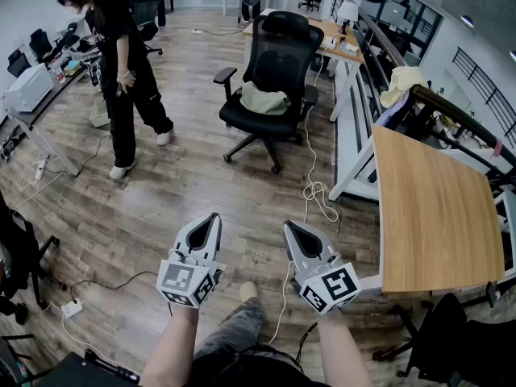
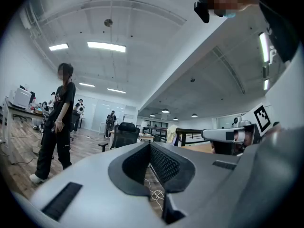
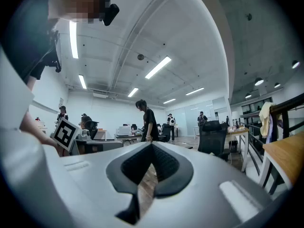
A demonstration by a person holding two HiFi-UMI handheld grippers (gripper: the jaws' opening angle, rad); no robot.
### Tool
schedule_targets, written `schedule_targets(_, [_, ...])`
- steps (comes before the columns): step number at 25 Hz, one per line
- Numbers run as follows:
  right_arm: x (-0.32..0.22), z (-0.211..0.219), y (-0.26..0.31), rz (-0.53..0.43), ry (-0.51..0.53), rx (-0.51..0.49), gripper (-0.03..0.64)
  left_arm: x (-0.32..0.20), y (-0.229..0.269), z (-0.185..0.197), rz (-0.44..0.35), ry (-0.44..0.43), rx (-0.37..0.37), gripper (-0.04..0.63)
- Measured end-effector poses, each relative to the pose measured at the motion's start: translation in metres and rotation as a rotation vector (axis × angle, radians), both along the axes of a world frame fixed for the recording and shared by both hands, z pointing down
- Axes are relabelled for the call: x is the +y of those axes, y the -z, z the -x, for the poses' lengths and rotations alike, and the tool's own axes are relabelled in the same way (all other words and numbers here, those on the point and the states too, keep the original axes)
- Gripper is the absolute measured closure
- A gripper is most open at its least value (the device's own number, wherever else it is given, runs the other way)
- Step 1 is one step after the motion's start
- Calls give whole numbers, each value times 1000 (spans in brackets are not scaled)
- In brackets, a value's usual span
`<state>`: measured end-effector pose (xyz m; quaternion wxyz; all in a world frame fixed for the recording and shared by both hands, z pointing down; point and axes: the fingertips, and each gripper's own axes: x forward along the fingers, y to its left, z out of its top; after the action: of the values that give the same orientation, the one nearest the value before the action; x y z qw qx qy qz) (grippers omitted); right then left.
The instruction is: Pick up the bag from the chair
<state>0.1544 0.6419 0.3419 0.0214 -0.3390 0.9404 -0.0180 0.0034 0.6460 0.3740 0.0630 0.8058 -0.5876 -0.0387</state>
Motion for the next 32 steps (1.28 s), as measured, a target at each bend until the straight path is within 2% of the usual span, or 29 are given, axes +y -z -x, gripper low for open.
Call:
schedule_targets(5, [-65, -4, 1, -5, 1, 4, 611, -66, 2, 1, -1, 29, 1, 597])
schedule_targets(12, [-149, -9, -5, 18, 8, 20, 611, -147, 1, -8, 10, 12, -9, 597])
schedule_targets(32, [-286, 7, -16, 52, 11, -6, 609, -283, 1, 9, 32, -4, 0, 597])
